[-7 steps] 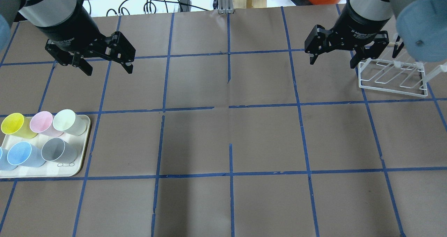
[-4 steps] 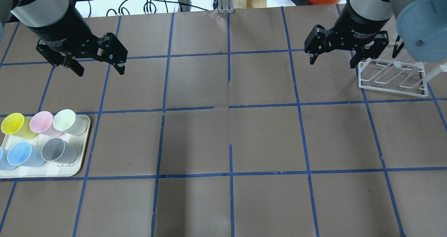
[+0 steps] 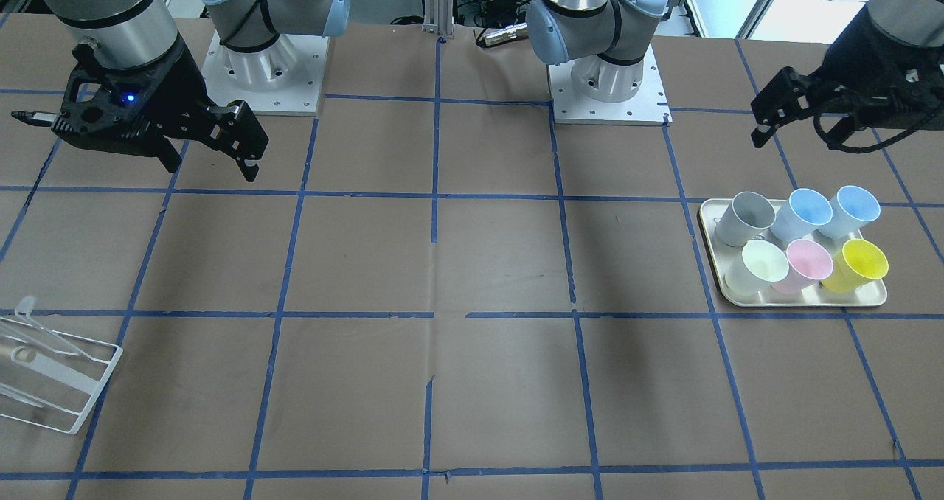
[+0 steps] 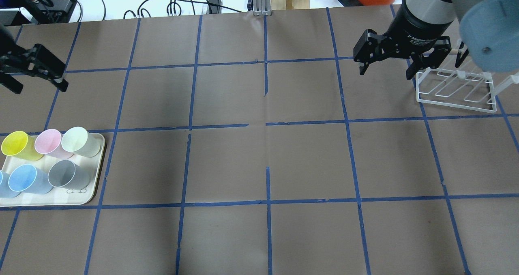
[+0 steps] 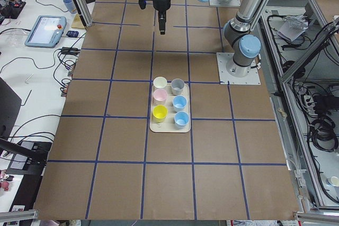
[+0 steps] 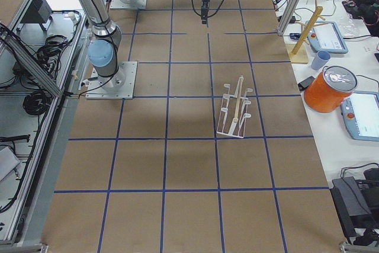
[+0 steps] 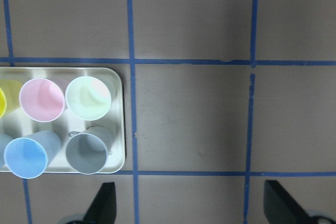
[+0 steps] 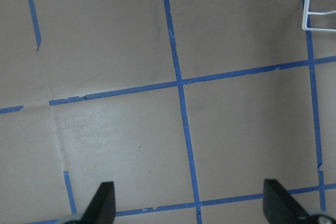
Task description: Transfer IKEA cup to right arm and place on rack
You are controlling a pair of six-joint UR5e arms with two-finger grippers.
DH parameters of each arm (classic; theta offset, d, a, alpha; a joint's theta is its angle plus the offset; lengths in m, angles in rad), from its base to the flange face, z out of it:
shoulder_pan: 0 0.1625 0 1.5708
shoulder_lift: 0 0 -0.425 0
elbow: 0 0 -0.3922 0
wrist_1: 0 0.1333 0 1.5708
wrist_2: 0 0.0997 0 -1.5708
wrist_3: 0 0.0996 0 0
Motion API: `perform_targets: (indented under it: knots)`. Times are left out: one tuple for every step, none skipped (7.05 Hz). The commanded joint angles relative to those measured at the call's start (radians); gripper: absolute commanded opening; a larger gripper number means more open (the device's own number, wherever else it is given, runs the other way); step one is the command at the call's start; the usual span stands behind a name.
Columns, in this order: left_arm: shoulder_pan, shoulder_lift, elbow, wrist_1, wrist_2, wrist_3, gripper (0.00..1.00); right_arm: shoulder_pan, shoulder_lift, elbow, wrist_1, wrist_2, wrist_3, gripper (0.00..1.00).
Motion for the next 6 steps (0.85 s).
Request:
perform_targets:
  knots:
    - [0.266, -0.037, -0.004, 0.009, -0.006, 0.269, 1.0, 0.0, 0.002, 0.0, 0.0, -0.001, -0.001, 1.0]
    - [0.334, -0.066, -0.008, 0.032, -0.003, 0.418, 1.0, 0.0, 0.0, 0.001, 0.0, -0.001, -0.001, 1.0]
    - [0.386, -0.109, -0.015, 0.09, -0.002, 0.543, 1.0, 0.0, 0.002, 0.001, 0.0, -0.001, -0.001, 1.0]
    - [0.462, -0.154, -0.03, 0.156, -0.002, 0.597, 1.0, 0.0, 0.002, 0.001, 0.002, -0.001, 0.0, 1.0]
    - [0.515, -0.201, -0.05, 0.229, -0.004, 0.694, 1.0, 0.0, 0.002, 0.001, 0.0, -0.001, -0.001, 1.0]
    - [0.553, -0.244, -0.069, 0.304, -0.006, 0.781, 1.0, 0.0, 0.002, 0.001, 0.0, -0.001, -0.001, 1.0]
